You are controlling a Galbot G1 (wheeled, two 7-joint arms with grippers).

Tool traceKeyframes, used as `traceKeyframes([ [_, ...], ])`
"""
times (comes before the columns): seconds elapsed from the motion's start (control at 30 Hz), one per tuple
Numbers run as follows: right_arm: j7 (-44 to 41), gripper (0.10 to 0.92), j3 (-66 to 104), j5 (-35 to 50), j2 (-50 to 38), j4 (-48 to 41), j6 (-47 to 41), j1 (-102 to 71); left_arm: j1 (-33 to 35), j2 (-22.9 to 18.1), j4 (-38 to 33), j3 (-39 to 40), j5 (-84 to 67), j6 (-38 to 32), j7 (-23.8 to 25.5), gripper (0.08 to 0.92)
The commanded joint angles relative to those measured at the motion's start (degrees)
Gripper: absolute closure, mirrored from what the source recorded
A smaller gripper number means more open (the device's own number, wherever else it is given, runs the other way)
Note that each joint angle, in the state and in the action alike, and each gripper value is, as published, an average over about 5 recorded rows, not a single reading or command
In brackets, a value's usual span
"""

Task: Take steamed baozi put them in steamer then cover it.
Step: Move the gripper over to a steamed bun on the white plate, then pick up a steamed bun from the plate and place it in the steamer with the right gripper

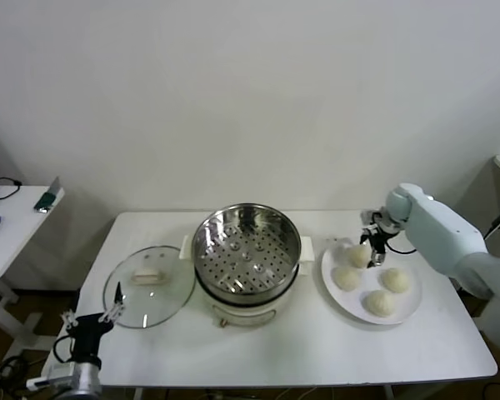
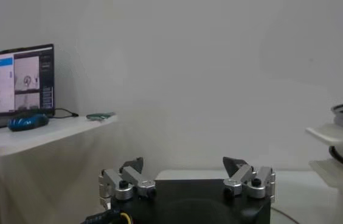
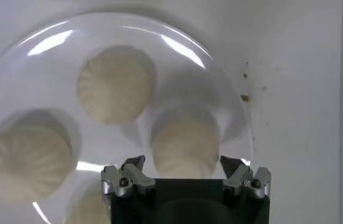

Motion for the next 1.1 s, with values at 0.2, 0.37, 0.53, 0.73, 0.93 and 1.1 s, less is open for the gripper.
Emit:
traceKeyframes([
  [0.2, -0.2, 0.207, 0.1, -2.3, 2.9, -4.1, 1.3, 0.7, 0.3, 0.1, 0.3, -0.2, -0.3, -0.1, 0.0, 0.177],
  [0.37, -0.4, 0.255, 0.6, -3.1, 2.8, -4.6, 1.8, 0.8, 0.5, 0.1, 0.4, -0.2, -0.4, -0.3, -0.1, 0.177],
  [0.53, -0.6, 0.306, 1.2, -3.6, 3.1, -4.8, 2.2, 0.7, 0.6, 0.0, 0.4, -0.3, -0.4, -0.3, -0.2, 0.177],
  [0.73, -0.7, 0.335, 2.6, -5.0, 3.5, -5.3, 3.4, 0.7, 0.8, 0.0, 0.3, -0.4, -0.5, -0.3, -0.3, 0.177],
  [0.93, -1.2, 0.345, 1.8, -4.6, 2.2, -3.3, 4.9, 1.7, 1.3, -0.2, -0.2, -0.7, -0.8, -0.4, -0.4, 0.177],
  [1.1, -2.9, 0.346, -5.8, -0.6, -1.9, 6.0, 7.1, 6.1, 1.8, -0.2, -0.7, -1.0, -1.6, -0.4, -0.8, 0.177],
])
